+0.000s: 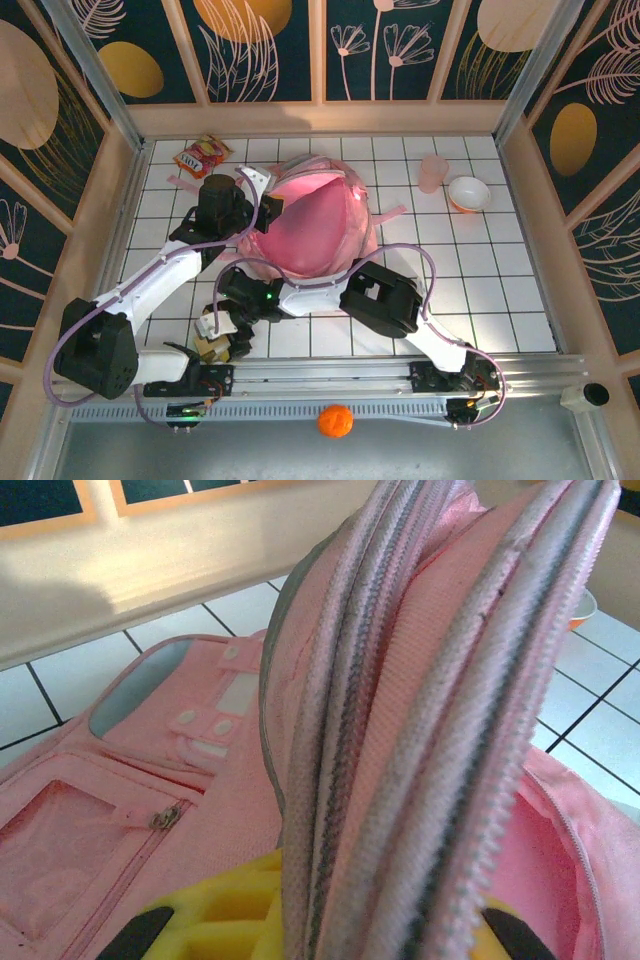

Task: Pack the student bag

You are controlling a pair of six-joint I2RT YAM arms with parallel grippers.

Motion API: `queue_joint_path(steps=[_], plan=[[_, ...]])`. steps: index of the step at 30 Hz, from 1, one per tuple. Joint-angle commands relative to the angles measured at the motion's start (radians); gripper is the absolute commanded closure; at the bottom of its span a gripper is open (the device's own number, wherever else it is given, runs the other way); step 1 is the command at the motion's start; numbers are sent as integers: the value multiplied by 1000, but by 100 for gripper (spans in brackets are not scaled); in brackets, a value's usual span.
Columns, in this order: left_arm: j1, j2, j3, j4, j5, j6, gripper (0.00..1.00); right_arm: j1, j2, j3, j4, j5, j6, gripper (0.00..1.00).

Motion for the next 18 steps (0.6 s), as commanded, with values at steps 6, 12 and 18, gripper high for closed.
queue_joint_path(steps=[6, 12, 18], plan=[[1, -28, 29, 105, 19, 23, 99, -7, -4, 19, -48, 14, 7, 27], [1, -33, 25, 109, 20, 17, 99, -7, -82, -50, 2, 57, 50, 31], [1, -24, 40, 93, -11, -4, 99, -6, -232, -168, 74, 101, 178, 32]])
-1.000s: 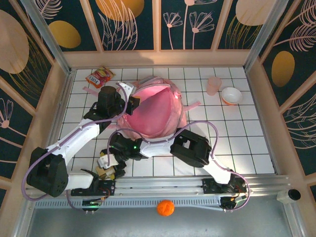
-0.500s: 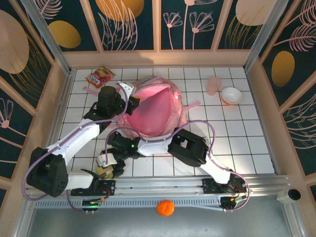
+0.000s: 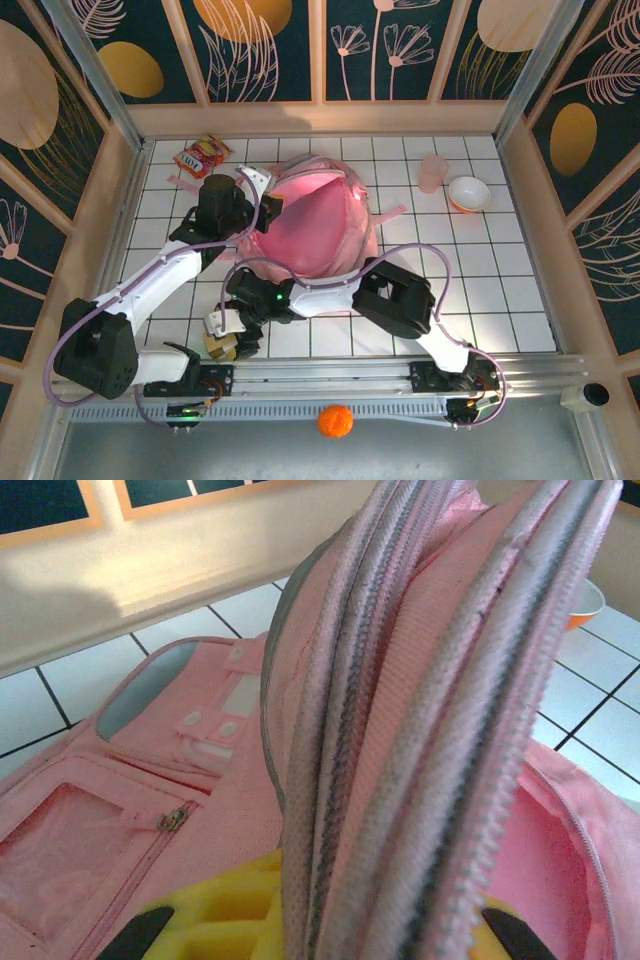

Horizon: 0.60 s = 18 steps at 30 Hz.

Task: Pack the student bag

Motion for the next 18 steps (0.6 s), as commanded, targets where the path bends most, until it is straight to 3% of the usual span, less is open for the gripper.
queue_joint_path(steps=[1, 9, 18], plan=[[2, -20, 47, 85, -2, -24, 100, -4, -141, -44, 64, 38, 113, 32], [2, 0, 72, 75, -32, -44, 100, -9, -349, -218, 126, 239, 292, 34], [2, 22, 85, 100, -69, -108, 100, -60, -562, -323, 70, 504, 650, 37]])
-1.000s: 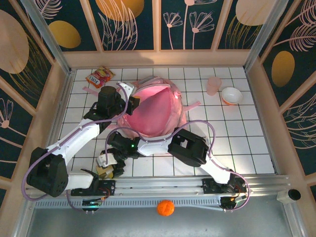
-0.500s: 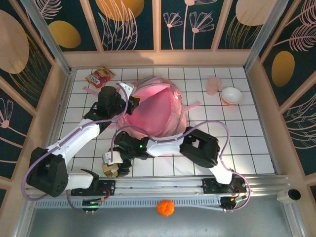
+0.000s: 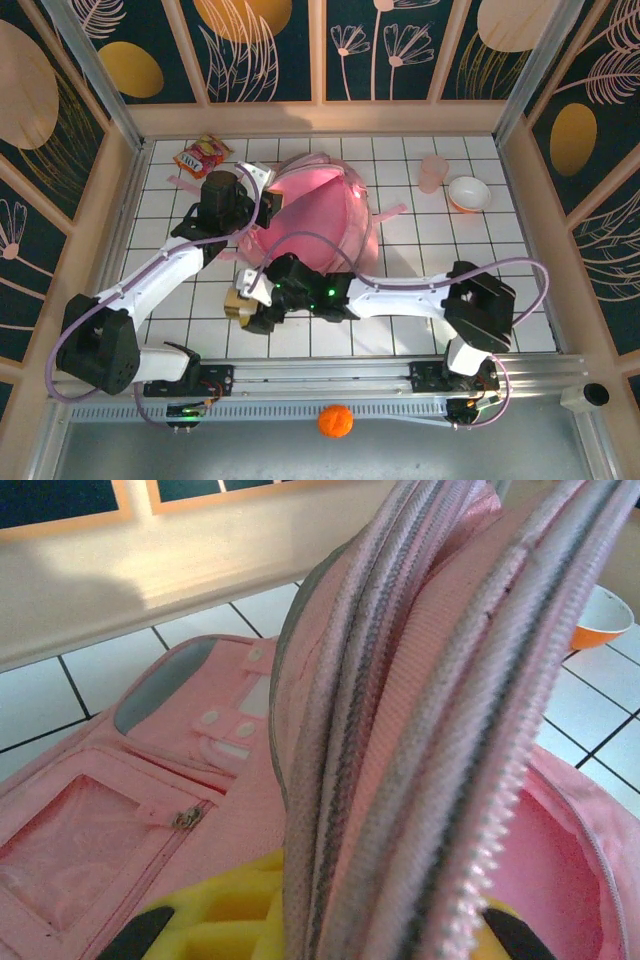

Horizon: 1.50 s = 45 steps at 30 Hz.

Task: Pack the student bag

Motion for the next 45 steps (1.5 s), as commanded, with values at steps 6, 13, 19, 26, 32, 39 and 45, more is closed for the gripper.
queue_joint_path(steps=[6, 13, 19, 26, 32, 39, 45], plan=[[2, -15, 52, 136, -31, -71, 100, -104, -127, -2, -146, 341, 460, 38], [1, -28, 51, 151, -34, -72, 100, -188, -163, -12, -220, 490, 768, 37], [2, -28, 85, 182, -4, -91, 100, -323, -159, -1, -321, 516, 1024, 37], [2, -35, 71, 201, 21, -110, 100, -400, -86, 52, -302, 550, 1114, 36], [2, -41, 76, 218, 52, -125, 100, -435, 8, 115, -257, 490, 1179, 34], [2, -44, 68, 259, 120, -153, 100, -465, 104, 146, -165, 395, 1261, 34], [1, -36, 69, 276, 153, -173, 100, -466, 177, 181, -131, 355, 1272, 31]])
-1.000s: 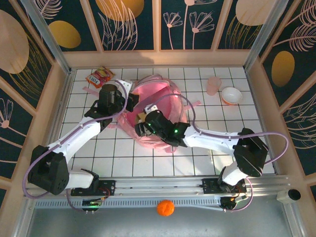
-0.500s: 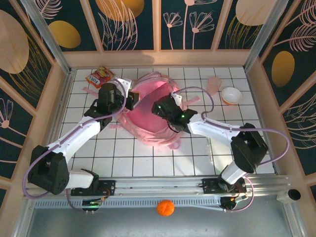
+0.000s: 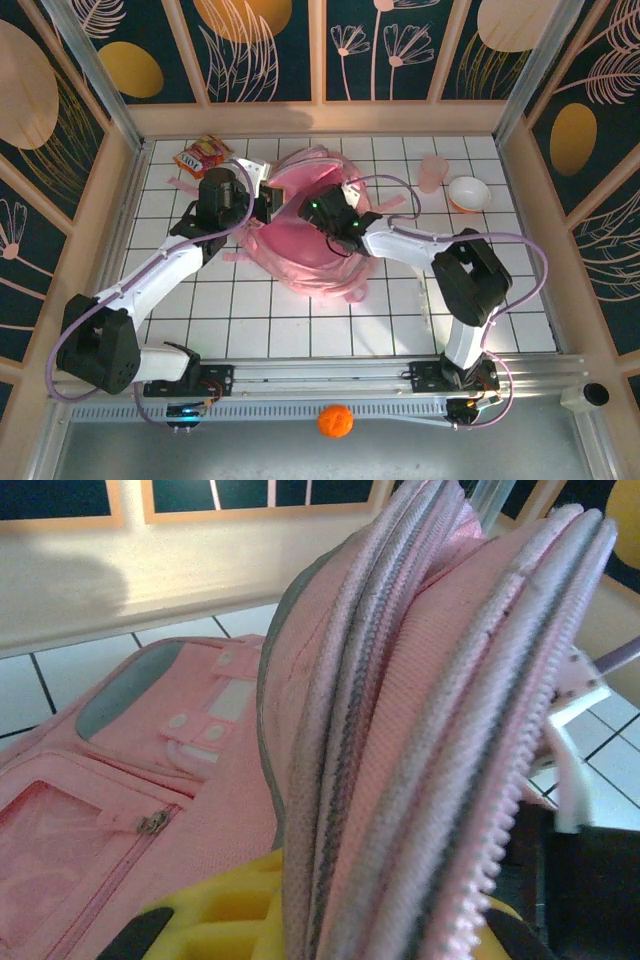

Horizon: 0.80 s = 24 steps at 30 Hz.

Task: Pack the student bag

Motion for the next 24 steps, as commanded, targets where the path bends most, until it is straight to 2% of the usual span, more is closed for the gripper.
queue_joint_path(steps=[1, 11, 17, 24], plan=[[1, -37, 53, 250, 105, -59, 100, -3, 38, 40, 48, -18, 32, 30], [0, -24, 21, 265, 107, -63, 99, 1, -7, -71, 119, 31, 116, 1], [1, -26, 4, 258, 88, -48, 98, 20, -74, -87, 68, 97, 102, 1], [0, -20, -4, 239, 79, -20, 98, 56, -227, -165, 129, 122, 28, 1]])
